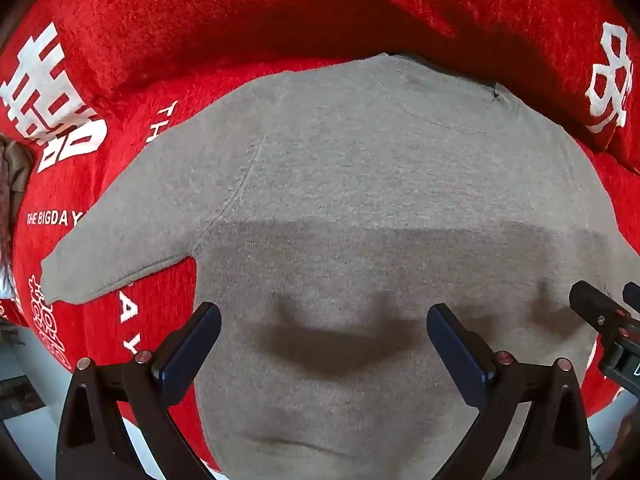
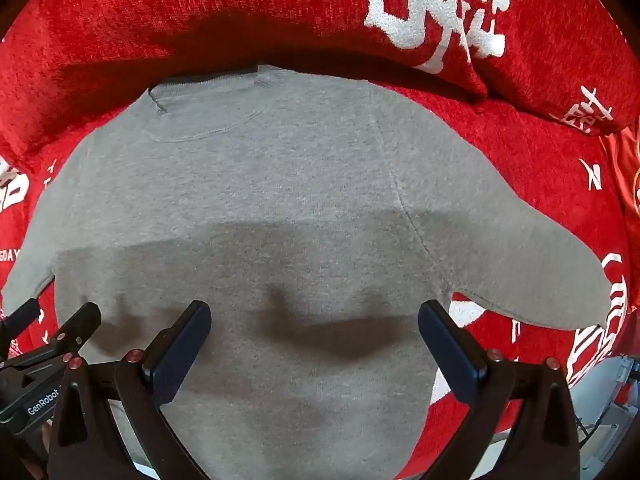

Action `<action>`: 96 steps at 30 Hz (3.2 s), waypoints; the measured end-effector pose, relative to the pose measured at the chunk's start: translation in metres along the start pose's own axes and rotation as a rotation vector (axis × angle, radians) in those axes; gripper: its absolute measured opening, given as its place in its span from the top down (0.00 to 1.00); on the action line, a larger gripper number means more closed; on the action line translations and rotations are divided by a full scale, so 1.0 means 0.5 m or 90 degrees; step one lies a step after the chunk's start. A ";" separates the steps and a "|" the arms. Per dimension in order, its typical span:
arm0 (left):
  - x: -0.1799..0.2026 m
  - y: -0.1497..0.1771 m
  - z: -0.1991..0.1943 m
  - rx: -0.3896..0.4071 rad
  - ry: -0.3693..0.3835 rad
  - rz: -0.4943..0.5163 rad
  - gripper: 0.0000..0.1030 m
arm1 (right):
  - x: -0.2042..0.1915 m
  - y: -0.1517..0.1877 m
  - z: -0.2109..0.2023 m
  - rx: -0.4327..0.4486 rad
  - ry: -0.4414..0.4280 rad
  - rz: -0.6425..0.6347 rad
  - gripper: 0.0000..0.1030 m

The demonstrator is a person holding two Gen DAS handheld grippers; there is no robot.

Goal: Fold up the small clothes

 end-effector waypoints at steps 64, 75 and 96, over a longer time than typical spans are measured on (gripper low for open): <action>-0.023 0.014 -0.006 -0.001 -0.004 -0.011 0.00 | -0.008 -0.007 -0.004 0.000 0.002 -0.017 0.00; -0.032 0.014 -0.004 0.018 -0.011 -0.021 0.00 | -0.031 -0.013 -0.007 -0.002 0.007 -0.024 0.00; -0.046 0.013 -0.010 0.021 0.022 -0.020 0.00 | -0.069 -0.012 -0.015 -0.001 0.012 -0.031 0.00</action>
Point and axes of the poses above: each gripper's, at about its wrist camera, not at the fingertips, and z roughly the way its jaws point, x to its right, y to its underside, the point moved 1 cm from there along z, roughly the way its jaws point, and after that the axes turned 2 degrees about -y, right-handed, at the moved point
